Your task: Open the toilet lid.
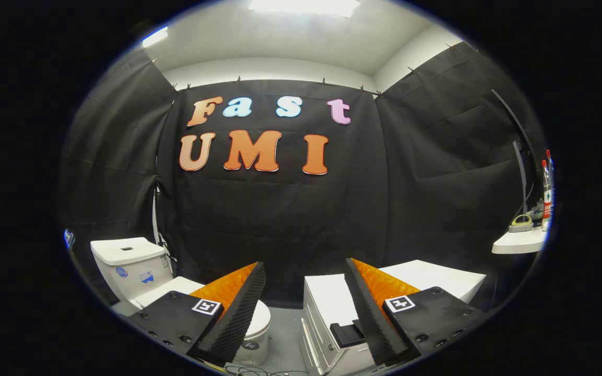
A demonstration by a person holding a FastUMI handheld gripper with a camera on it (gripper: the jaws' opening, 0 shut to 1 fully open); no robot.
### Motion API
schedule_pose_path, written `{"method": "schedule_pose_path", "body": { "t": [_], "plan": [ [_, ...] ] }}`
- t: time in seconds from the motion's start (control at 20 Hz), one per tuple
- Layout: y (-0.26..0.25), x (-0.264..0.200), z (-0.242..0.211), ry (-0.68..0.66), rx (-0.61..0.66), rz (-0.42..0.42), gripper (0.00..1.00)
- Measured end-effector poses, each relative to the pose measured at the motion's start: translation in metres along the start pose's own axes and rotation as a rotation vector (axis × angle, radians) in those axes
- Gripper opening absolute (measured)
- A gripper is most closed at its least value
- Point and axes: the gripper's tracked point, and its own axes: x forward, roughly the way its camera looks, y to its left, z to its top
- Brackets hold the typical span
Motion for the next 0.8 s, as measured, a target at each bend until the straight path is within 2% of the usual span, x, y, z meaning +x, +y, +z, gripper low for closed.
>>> {"method": "schedule_pose_path", "body": {
  "t": [0.45, 0.6, 0.8],
  "plan": [
    [0.009, -0.003, -0.002, 0.016, -0.011, 0.008, 0.98],
    [0.009, -0.002, 0.015, -0.017, -0.02, -0.018, 0.98],
    [0.044, 0.019, 0.04, -0.088, 0.029, -0.006, 0.98]
  ]
}}
